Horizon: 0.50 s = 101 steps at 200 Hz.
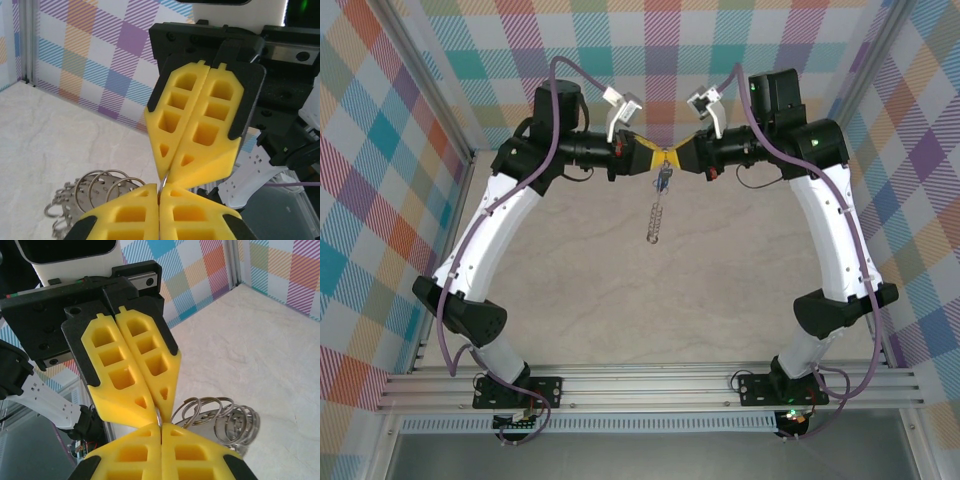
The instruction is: Put the keys on the keyring
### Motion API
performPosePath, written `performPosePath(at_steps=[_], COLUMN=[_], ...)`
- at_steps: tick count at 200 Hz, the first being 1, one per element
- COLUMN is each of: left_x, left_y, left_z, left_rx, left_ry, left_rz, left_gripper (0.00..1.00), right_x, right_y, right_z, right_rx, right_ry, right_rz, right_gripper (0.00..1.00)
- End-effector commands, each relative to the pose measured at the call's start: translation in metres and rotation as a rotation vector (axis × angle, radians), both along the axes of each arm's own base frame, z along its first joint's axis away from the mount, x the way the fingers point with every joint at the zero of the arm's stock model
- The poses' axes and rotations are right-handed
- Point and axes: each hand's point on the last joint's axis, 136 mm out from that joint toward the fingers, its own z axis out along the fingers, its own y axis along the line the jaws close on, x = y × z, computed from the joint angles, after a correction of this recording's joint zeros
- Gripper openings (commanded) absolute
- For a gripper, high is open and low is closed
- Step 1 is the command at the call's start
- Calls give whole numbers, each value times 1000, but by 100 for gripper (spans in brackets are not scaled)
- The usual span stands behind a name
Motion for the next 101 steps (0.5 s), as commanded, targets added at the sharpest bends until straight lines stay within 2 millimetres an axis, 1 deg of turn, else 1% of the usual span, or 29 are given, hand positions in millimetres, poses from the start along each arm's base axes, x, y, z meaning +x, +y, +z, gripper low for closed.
performPosePath(at_steps=[1, 16, 20, 30, 42, 58, 71, 74, 85, 101], left_x=[-6, -1, 2, 10, 18, 25, 27, 27, 29, 26], left_y=[-10, -10, -9, -7, -3, 3, 7, 8, 11, 12], left_z=[10, 13, 14, 16, 21, 32, 39, 47, 53, 64], left_rx=[-36, -42, -43, -48, -67, -110, -146, -170, -195, -235], left_ry=[-29, -32, -36, -45, -64, -84, -91, -111, -114, -132], left_rz=[-41, -8, 13, 70, 133, 208, 246, 252, 279, 277], left_gripper=[0, 0, 0, 0, 0, 0, 0, 0, 0, 0], right_x=[-6, -5, -4, -3, 1, 6, 9, 10, 13, 19], right_y=[8, 9, 8, 6, 0, -12, -23, -26, -35, -46], right_z=[22, 24, 25, 26, 30, 39, 46, 48, 52, 53], right_rx=[71, 77, 83, 83, 93, 143, 195, 208, 253, 304], right_ry=[-50, -63, -39, -47, -62, -72, -73, -75, -75, -63], right_rz=[53, 54, 38, 19, -16, -56, -89, -98, -128, -169], right_gripper=[0, 0, 0, 16, 31, 42, 46, 47, 47, 48])
